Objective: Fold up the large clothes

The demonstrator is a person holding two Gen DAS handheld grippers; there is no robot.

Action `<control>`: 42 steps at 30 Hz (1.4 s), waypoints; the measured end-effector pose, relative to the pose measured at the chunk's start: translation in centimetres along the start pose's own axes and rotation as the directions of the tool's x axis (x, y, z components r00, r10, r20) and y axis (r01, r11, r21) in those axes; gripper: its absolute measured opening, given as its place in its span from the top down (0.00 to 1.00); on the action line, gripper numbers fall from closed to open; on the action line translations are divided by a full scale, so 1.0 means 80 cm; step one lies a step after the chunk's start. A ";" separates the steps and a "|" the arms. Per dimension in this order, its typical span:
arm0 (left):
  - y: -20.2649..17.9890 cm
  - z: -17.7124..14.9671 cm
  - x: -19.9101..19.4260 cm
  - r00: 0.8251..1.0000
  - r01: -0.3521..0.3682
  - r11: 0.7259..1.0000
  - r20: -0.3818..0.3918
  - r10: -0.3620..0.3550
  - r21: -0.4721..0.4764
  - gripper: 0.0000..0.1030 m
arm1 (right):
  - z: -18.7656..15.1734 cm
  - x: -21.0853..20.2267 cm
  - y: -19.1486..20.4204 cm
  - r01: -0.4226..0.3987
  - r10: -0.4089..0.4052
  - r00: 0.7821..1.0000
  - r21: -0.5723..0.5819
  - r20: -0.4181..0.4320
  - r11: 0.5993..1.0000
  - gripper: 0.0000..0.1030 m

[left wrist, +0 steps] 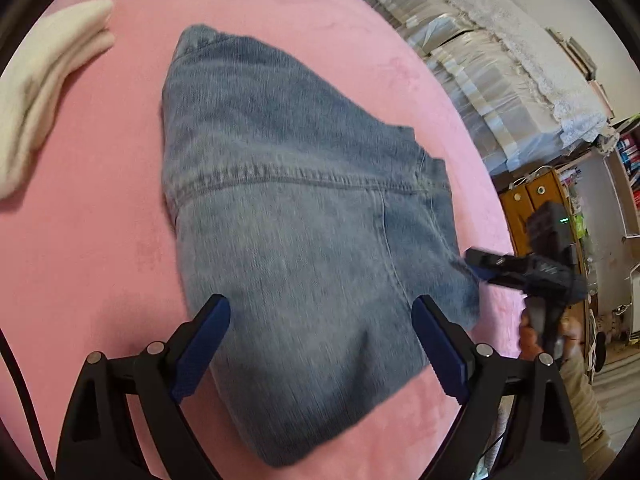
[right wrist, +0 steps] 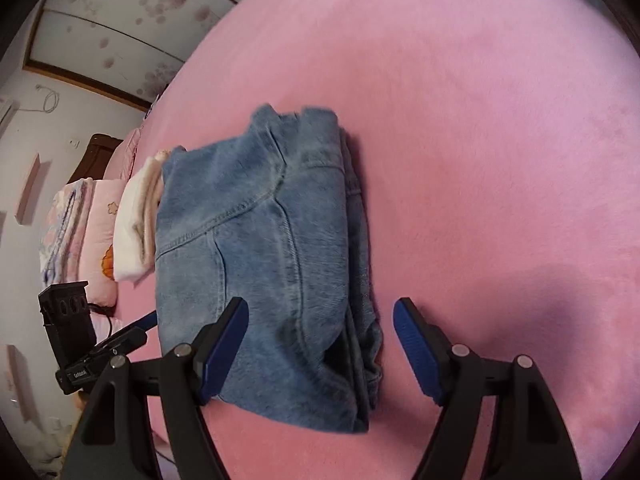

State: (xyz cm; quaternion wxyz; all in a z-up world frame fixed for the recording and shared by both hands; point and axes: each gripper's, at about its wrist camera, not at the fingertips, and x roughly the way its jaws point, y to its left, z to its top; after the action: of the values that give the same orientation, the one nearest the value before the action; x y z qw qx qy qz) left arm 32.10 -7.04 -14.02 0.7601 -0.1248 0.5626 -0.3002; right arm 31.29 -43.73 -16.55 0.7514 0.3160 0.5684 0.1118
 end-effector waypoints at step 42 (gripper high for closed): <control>0.006 0.029 0.058 0.981 -0.177 0.984 -0.086 0.175 -0.014 0.44 | 0.019 0.071 0.045 -0.104 0.105 0.994 -0.198 -0.008 0.975 0.69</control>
State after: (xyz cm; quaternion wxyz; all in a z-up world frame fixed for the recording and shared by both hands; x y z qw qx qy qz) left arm 35.28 -9.77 -17.11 0.7579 -0.0699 0.6061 -0.2309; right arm 35.23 -38.45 -18.61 0.7729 0.2693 0.5361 0.2067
